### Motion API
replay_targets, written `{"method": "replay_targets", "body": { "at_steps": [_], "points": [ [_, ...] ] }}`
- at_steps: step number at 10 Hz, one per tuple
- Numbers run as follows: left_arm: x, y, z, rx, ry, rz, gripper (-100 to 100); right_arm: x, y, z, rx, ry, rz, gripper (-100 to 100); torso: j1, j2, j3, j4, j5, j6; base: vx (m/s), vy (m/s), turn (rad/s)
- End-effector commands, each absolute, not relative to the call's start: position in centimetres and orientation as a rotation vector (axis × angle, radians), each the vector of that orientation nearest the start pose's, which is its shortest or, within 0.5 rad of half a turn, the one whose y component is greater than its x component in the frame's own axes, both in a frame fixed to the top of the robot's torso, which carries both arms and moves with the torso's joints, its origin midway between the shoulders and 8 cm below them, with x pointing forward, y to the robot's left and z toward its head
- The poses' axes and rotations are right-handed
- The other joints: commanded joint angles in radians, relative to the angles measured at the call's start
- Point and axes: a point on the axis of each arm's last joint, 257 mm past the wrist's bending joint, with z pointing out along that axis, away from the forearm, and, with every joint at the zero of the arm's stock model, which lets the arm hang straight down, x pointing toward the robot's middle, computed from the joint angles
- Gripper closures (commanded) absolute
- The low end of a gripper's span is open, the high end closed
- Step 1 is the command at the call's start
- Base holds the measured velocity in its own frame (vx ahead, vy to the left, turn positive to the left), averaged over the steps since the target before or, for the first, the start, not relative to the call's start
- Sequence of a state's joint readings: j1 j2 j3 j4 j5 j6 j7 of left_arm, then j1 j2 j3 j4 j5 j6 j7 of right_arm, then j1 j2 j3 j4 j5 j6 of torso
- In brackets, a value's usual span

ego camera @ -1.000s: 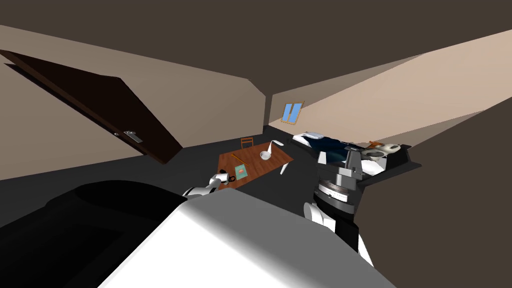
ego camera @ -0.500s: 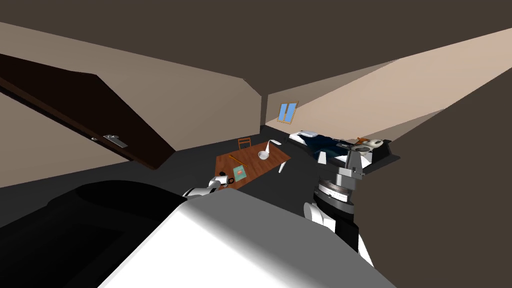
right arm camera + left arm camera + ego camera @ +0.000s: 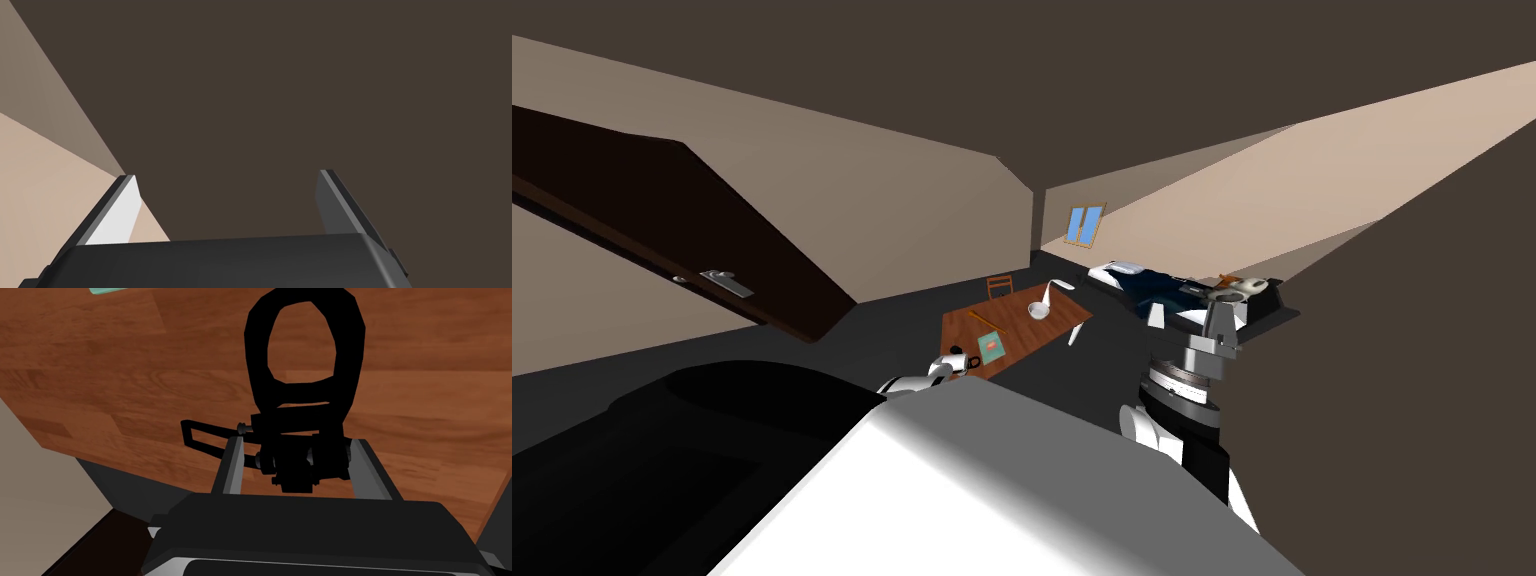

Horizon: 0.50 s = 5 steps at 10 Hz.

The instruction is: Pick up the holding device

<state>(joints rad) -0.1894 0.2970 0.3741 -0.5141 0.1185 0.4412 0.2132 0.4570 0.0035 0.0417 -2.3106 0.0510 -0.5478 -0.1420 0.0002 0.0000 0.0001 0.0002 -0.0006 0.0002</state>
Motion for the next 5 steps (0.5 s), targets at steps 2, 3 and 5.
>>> {"method": "replay_targets", "body": {
  "at_steps": [2,3,5],
  "points": [
    [28.64,47.20,-60.57,-2.475,1.244,-0.184,100,33.33,-25.19,5.96,0.587,0.526,1.487,0,0.000,0.000,0.000,0.000,0.000,0.000,0.000,0.000,0.000],
    [28.64,47.20,-60.57,-2.475,1.245,-0.184,100,33.33,-25.19,5.96,0.587,0.526,1.487,0,0.000,0.000,0.000,0.000,0.000,0.000,0.000,0.000,0.000],
    [29.64,47.20,-59.96,-2.459,1.273,-0.189,100,33.33,-25.19,5.96,0.587,0.526,1.487,0,0.000,0.000,0.000,0.000,0.000,0.000,0.000,-0.017,0.087]
  ]
}}
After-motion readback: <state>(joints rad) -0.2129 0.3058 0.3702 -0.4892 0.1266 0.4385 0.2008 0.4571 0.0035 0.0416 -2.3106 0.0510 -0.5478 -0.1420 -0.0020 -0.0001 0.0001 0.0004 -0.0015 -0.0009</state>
